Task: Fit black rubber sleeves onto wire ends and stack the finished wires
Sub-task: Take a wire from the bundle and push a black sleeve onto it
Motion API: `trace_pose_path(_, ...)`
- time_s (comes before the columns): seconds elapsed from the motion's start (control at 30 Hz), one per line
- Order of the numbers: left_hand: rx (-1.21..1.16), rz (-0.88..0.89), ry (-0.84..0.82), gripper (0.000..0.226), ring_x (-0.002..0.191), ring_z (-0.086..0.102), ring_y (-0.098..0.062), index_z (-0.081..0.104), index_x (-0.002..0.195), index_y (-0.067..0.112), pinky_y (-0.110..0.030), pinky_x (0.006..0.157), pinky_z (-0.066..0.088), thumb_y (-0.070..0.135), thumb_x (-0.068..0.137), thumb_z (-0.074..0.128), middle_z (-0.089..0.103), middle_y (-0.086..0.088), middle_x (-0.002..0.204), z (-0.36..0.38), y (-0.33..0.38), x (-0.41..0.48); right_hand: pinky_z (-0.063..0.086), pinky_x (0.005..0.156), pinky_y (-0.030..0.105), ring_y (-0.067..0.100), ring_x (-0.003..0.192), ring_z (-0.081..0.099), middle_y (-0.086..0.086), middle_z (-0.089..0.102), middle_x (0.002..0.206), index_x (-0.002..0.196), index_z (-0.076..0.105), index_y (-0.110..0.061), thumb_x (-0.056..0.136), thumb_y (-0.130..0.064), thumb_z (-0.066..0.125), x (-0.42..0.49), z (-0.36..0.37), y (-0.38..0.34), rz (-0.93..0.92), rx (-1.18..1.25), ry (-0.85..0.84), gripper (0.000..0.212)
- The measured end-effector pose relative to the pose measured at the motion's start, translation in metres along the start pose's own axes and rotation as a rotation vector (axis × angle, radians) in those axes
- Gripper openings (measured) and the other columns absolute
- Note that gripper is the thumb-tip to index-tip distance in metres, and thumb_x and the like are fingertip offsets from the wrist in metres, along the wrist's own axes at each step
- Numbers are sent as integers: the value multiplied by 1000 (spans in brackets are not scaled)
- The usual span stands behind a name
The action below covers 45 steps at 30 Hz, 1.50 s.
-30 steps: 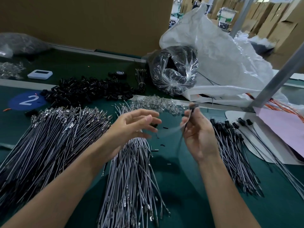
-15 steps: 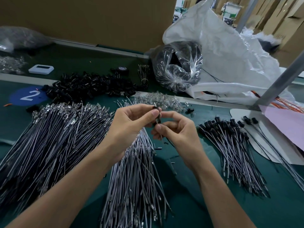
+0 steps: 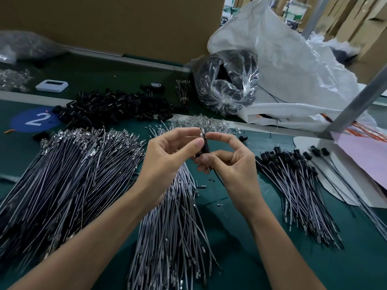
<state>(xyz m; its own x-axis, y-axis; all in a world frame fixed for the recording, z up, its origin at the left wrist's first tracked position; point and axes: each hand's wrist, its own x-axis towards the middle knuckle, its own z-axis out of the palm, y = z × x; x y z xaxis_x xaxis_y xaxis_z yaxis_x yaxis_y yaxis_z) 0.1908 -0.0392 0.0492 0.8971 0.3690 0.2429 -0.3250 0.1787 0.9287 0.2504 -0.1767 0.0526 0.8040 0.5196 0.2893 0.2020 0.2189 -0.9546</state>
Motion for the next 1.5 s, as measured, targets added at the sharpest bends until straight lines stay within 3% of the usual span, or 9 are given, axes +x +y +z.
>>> trace_pose_path(0.2, -27, 22, 51, 10, 71, 68, -7, 77, 78, 18, -16, 67, 52, 20, 68, 77, 75, 0, 78, 2, 3, 2, 53, 61, 20, 19, 66, 72, 11, 75, 76, 105, 64, -9, 77, -9, 73, -1, 1, 2, 7, -20, 7, 30)
trace_pose_path(0.47, -53, 35, 84, 13, 77, 70, -8, 73, 84, 14, -17, 70, 52, 19, 72, 74, 77, -3, 83, 4, 3, 0, 56, 64, 22, 23, 74, 75, 8, 76, 80, 87, 70, -13, 81, 2, 72, 0, 1, 6, 3, -77, 7, 17)
trace_pose_path(0.63, -73, 19, 89, 8, 77, 70, -8, 75, 80, 19, -18, 70, 53, 20, 72, 74, 77, -2, 83, 3, 2, 0, 53, 62, 22, 22, 71, 74, 6, 75, 75, 76, 72, -23, 77, -11, 77, -1, 2, 7, -27, -136, 36, 13)
trace_pose_path(0.83, -104, -12, 92, 9, 80, 71, -11, 78, 77, 23, -19, 72, 54, 25, 68, 76, 77, -3, 85, 3, 4, -1, 51, 62, 16, 17, 67, 73, 7, 75, 73, 80, 69, -5, 83, -3, 71, -1, 2, 9, -44, -152, 21, 4)
trace_pose_path(1.23, -113, -15, 79, 18, 82, 69, -13, 78, 80, 24, -21, 73, 54, 33, 65, 79, 77, -5, 89, 4, 4, -1, 52, 59, 19, 22, 66, 74, 7, 75, 75, 69, 69, -25, 84, -2, 72, -3, 7, 4, -43, -132, 69, 27)
trace_pose_path(1.37, -114, -11, 71, 16, 84, 71, -14, 78, 79, 26, -22, 75, 54, 33, 65, 79, 77, -6, 89, 5, 4, -2, 55, 59, 22, 20, 68, 74, 5, 76, 75, 74, 67, -16, 86, -3, 71, -3, 6, 5, -11, -161, 50, 18)
trace_pose_path(1.5, -115, -5, 66, 14, 84, 71, -14, 78, 79, 26, -22, 74, 53, 32, 67, 78, 77, -5, 89, 4, 4, -2, 53, 58, 21, 19, 68, 74, 5, 75, 74, 71, 64, -19, 86, -3, 70, -3, 6, 5, 2, -174, 38, 23)
